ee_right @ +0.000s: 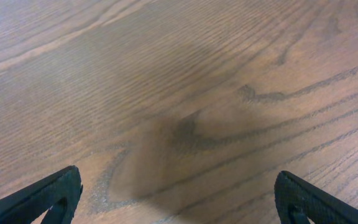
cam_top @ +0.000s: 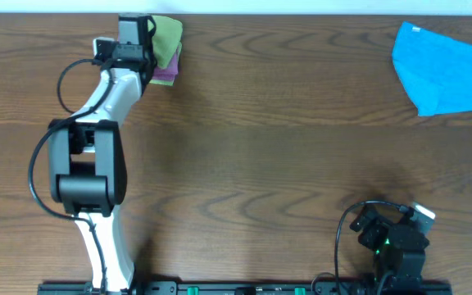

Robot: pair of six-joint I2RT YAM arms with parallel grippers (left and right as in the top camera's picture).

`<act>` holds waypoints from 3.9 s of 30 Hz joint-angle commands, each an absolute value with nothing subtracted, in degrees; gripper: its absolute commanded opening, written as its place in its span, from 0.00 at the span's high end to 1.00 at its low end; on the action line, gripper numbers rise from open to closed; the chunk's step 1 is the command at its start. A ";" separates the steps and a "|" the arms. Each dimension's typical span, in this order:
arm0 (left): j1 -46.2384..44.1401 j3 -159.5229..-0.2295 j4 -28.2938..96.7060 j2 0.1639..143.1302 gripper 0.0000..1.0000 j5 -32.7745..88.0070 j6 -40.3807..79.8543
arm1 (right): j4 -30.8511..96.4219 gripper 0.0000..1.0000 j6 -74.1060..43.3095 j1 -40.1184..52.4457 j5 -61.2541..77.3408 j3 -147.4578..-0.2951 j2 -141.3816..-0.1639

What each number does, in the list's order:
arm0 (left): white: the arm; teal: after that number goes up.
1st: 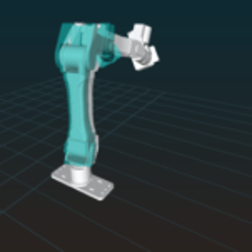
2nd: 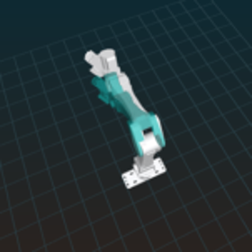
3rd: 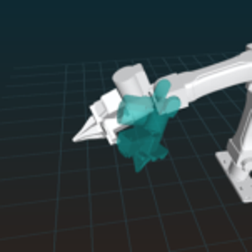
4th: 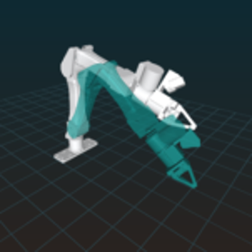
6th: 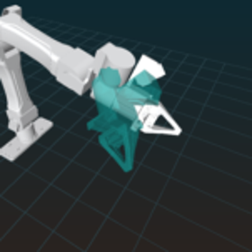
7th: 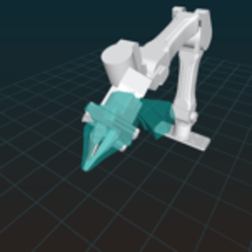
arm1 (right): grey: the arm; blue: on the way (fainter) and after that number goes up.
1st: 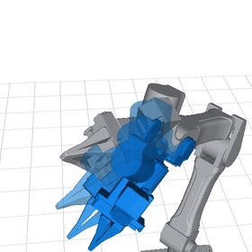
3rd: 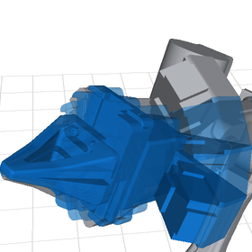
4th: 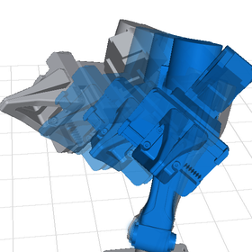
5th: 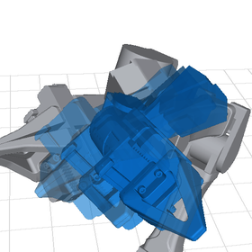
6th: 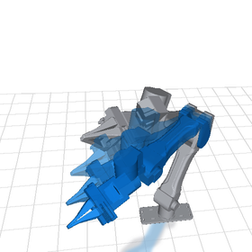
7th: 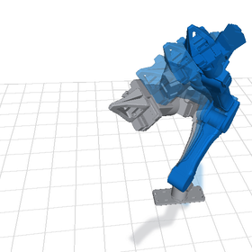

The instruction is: Fold the cloth

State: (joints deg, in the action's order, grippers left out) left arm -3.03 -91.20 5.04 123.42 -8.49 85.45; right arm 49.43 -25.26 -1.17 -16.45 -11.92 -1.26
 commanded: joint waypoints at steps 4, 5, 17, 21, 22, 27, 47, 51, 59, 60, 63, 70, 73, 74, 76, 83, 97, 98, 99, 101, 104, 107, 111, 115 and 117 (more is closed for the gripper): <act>-2.04 -91.92 9.15 117.95 0.86 -7.60 84.84 | 49.60 0.01 -25.89 -1.43 -16.86 -11.40 -0.75; -2.20 -91.92 8.99 117.95 0.73 -7.33 84.86 | 49.60 0.01 -25.89 -1.43 -16.86 -11.40 -0.75; -4.36 -91.92 0.71 117.95 0.05 -3.27 80.40 | 49.60 0.01 -25.89 -1.43 -16.86 -11.40 -0.75; -4.32 -91.92 -0.67 116.31 0.05 -0.36 74.70 | 49.60 0.01 -25.89 -1.43 -16.86 -11.40 -0.75; -4.36 -91.92 -0.49 115.77 0.05 -0.43 72.29 | 49.63 0.01 -25.89 -1.43 -16.86 -11.40 -0.75; -3.75 -91.92 7.38 114.04 0.05 -1.96 72.55 | 49.63 0.01 -25.89 -1.43 -16.88 -11.40 -0.75; -3.40 -91.92 -4.56 115.11 0.05 -2.96 60.66 | 49.63 0.01 -25.89 -1.43 -16.86 -11.40 -0.75; -3.46 -91.92 -9.06 119.94 0.05 -4.14 60.86 | 49.60 0.01 -25.89 -1.43 -16.88 -11.40 -0.75; -3.77 -91.92 -15.90 130.23 0.05 -6.59 63.35 | 49.63 0.01 -25.89 -1.43 -16.86 -11.40 -0.75; -3.84 -91.92 -14.35 130.85 0.05 -6.59 64.20 | 49.60 0.01 -25.89 -1.43 -16.86 -11.40 -0.75; -4.12 -91.92 -10.24 131.48 0.05 -6.61 67.51 | 49.60 0.01 -25.89 -1.43 -16.86 -11.40 -0.75; -3.79 -91.94 -18.31 129.21 0.05 -6.59 66.61 | 49.60 0.01 -25.89 -1.43 -16.86 -11.40 -0.75; -3.25 -91.94 -19.79 125.97 0.05 -6.57 64.29 | 49.60 0.01 -25.89 -1.43 -16.88 -11.40 -0.75; -3.03 -91.94 -19.51 124.86 0.05 -6.57 63.37 | 49.60 0.01 -25.89 -1.43 -16.86 -11.40 -0.75; -2.79 -91.94 -17.41 121.84 0.05 -6.61 60.90 | 49.63 0.01 -25.89 -1.43 -16.86 -11.40 -0.75; -2.70 -91.94 5.87 107.18 0.05 -5.72 54.89 | 49.63 0.01 -25.89 -1.43 -16.86 -11.40 -0.75; -3.03 -76.79 25.30 68.25 0.05 -7.09 22.50 | 49.63 0.01 -25.89 -1.43 -16.86 -11.40 -0.75; -3.03 -73.95 24.51 65.91 0.05 -8.23 21.78 | 49.60 0.01 -25.89 -1.43 -16.88 -11.40 -0.75; -3.03 -71.48 23.83 63.96 0.05 -9.76 21.78 | 49.63 0.01 -25.89 -1.43 -16.88 -11.40 -0.75; -3.03 -65.82 23.24 59.27 0.05 -12.60 21.80 | 49.60 0.01 -25.89 -1.43 -16.88 -11.40 -0.75; -3.03 -57.84 23.31 52.38 0.05 -13.93 21.80 | 49.63 0.01 -25.89 -1.43 -16.88 -11.40 -0.75; -3.01 -51.53 23.73 46.44 0.05 -13.96 21.74 | 49.60 0.01 -25.89 -1.43 -16.86 -11.40 -0.75; -3.01 -44.84 26.61 39.51 0.05 -13.91 21.78 | 49.60 0.01 -25.89 -1.43 -16.88 -11.40 -0.75; -3.03 -41.45 28.64 35.14 0.05 -13.47 21.85 | 49.63 0.01 -25.89 -1.43 -16.88 -11.40 -0.75; -3.01 -40.25 30.00 33.08 0.05 -13.98 21.80 | 49.60 0.01 -25.89 -1.43 -16.86 -11.40 -0.75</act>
State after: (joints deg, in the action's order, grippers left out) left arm -3.05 -41.25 29.34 35.00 -12.71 22.57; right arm 49.43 -25.23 -1.17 -16.47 -11.92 -1.10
